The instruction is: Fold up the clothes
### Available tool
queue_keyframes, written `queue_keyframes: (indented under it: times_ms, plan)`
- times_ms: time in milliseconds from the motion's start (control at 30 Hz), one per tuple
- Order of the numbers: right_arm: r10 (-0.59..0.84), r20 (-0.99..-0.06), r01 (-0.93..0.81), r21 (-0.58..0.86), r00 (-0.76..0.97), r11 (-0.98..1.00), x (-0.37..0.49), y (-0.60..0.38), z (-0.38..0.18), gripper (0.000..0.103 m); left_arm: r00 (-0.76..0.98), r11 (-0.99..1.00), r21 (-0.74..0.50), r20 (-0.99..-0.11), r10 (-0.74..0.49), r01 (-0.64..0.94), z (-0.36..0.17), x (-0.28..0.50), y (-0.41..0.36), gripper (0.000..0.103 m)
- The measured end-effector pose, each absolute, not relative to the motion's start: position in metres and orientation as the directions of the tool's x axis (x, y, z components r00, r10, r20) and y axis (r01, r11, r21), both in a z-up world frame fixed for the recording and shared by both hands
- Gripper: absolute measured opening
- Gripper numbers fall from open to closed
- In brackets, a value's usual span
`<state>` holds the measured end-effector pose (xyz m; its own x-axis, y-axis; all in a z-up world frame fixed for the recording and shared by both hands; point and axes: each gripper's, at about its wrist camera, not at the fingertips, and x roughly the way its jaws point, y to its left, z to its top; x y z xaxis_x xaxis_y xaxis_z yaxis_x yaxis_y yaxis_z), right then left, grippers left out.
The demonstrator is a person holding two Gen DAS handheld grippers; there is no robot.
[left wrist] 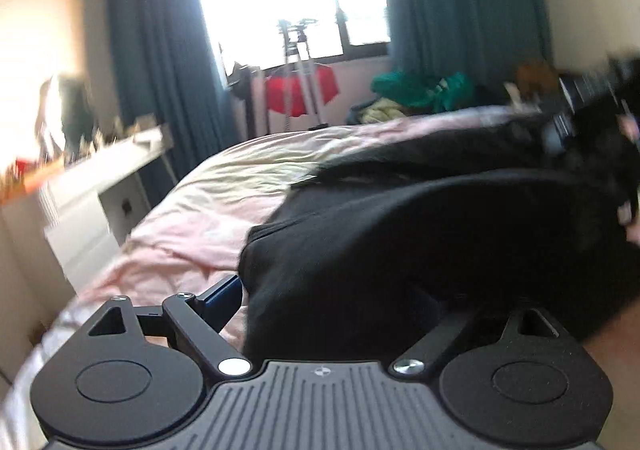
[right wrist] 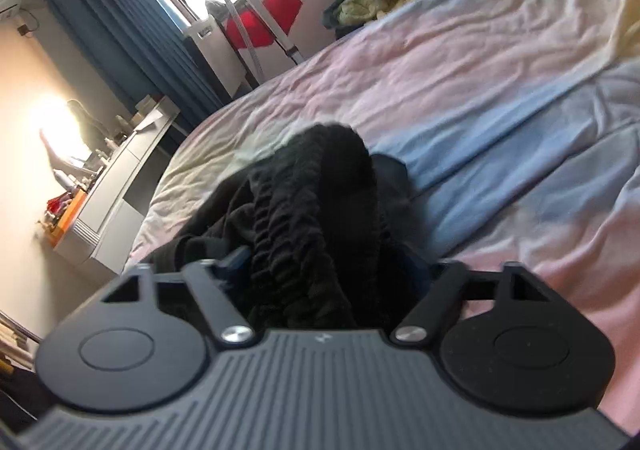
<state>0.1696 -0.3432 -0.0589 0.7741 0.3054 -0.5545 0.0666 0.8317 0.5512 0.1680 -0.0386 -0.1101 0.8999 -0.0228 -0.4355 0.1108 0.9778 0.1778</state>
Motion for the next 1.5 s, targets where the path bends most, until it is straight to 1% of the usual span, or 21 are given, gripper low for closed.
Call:
queue_keyframes:
  times_ms: [100, 133, 167, 267, 333, 400, 533, 600, 700, 800, 833, 867, 1000, 1033, 1067, 1167, 1267, 1367, 1400, 1467, 1500]
  plan:
    - [0.272, -0.534, 0.053, 0.515, 0.8, 0.855, 0.165, -0.336, -0.052, 0.047, 0.898, 0.99, 0.093, -0.437, -0.056, 0.107, -0.105, 0.18, -0.023, 0.089]
    - [0.256, -0.507, 0.043, 0.504, 0.823, 0.863, 0.162, -0.334, -0.047, 0.031, 0.897, 0.992, 0.065, -0.437, -0.067, 0.106, -0.103, 0.184, -0.018, 0.086]
    - [0.252, -0.471, 0.033, 0.517, 0.845, 0.855, 0.156, -0.335, -0.042, 0.026, 0.896, 0.994, 0.037, -0.437, -0.078, 0.105, -0.101, 0.188, -0.013, 0.084]
    - [0.236, -0.386, 0.006, 0.531, 0.892, 0.847, 0.142, -0.338, -0.023, 0.025, 0.914, 0.993, 0.051, -0.397, -0.078, 0.107, -0.104, 0.151, -0.005, 0.08]
    - [0.181, -0.377, 0.024, 0.478, 0.908, 0.878, 0.137, -0.338, -0.017, 0.025, 0.917, 0.992, 0.068, -0.391, -0.075, 0.11, -0.105, 0.134, -0.009, 0.08]
    - [0.134, -0.402, 0.069, 0.451, 0.906, 0.89, 0.135, -0.345, -0.023, 0.025, 0.901, 0.993, 0.023, -0.425, -0.092, 0.113, -0.108, 0.138, -0.002, 0.081]
    - [0.118, -0.536, 0.201, 0.499, 0.836, 0.843, 0.148, -0.364, -0.064, 0.026, 0.87, 0.993, -0.024, -0.48, -0.112, 0.115, -0.114, 0.143, 0.002, 0.082]
    - [0.142, -0.536, 0.214, 0.546, 0.832, 0.81, 0.146, -0.37, -0.07, 0.028, 0.867, 0.994, -0.028, -0.487, -0.108, 0.108, -0.115, 0.141, 0.004, 0.082]
    - [0.157, -0.53, 0.211, 0.568, 0.834, 0.796, 0.135, -0.371, -0.065, 0.041, 0.865, 0.995, -0.033, -0.492, -0.103, 0.099, -0.116, 0.14, 0.007, 0.082]
    - [0.145, -0.557, 0.237, 0.554, 0.818, 0.798, 0.123, -0.369, -0.065, 0.069, 0.867, 0.995, -0.027, -0.489, -0.095, 0.094, -0.116, 0.137, 0.007, 0.082]
    - [0.147, -0.577, 0.254, 0.555, 0.803, 0.792, 0.119, -0.368, -0.068, 0.083, 0.866, 0.995, -0.028, -0.491, -0.095, 0.093, -0.116, 0.137, 0.008, 0.082]
    - [0.155, -0.594, 0.269, 0.561, 0.789, 0.782, 0.115, -0.368, -0.07, 0.088, 0.864, 0.995, -0.038, -0.494, -0.098, 0.092, -0.116, 0.134, 0.008, 0.082]
    - [0.215, -0.613, 0.284, 0.611, 0.76, 0.739, 0.108, -0.366, -0.086, 0.09, 0.849, 0.991, -0.11, -0.516, -0.118, 0.071, -0.115, 0.132, 0.017, 0.082]
    - [0.225, -0.613, 0.275, 0.611, 0.757, 0.742, 0.111, -0.365, -0.09, 0.094, 0.842, 0.988, -0.142, -0.524, -0.126, 0.059, -0.116, 0.134, 0.022, 0.082]
    - [0.232, -0.618, 0.273, 0.611, 0.751, 0.743, 0.115, -0.363, -0.095, 0.103, 0.834, 0.982, -0.181, -0.534, -0.138, 0.047, -0.118, 0.136, 0.027, 0.082]
    - [0.32, -0.623, 0.26, 0.661, 0.714, 0.704, 0.129, -0.357, -0.115, 0.103, 0.814, 0.965, -0.263, -0.557, -0.163, 0.013, -0.122, 0.141, 0.039, 0.082]
    - [0.432, -0.566, 0.193, 0.735, 0.702, 0.65, 0.139, -0.346, -0.121, 0.103, 0.805, 0.955, -0.296, -0.569, -0.168, -0.011, -0.124, 0.143, 0.047, 0.082]
    - [0.453, -0.523, 0.118, 0.738, 0.722, 0.664, 0.135, -0.337, -0.112, 0.102, 0.801, 0.95, -0.313, -0.572, -0.179, -0.01, -0.124, 0.142, 0.051, 0.082]
    - [0.443, -0.53, 0.115, 0.725, 0.724, 0.679, 0.133, -0.335, -0.111, 0.097, 0.798, 0.948, -0.319, -0.572, -0.188, -0.005, -0.123, 0.142, 0.052, 0.082]
    - [0.402, -0.575, 0.147, 0.683, 0.713, 0.716, 0.132, -0.332, -0.111, 0.072, 0.784, 0.941, -0.338, -0.581, -0.218, 0.012, -0.119, 0.142, 0.055, 0.082]
    - [0.388, -0.589, 0.167, 0.675, 0.709, 0.719, 0.131, -0.333, -0.11, 0.068, 0.772, 0.935, -0.354, -0.588, -0.241, 0.022, -0.117, 0.141, 0.057, 0.081]
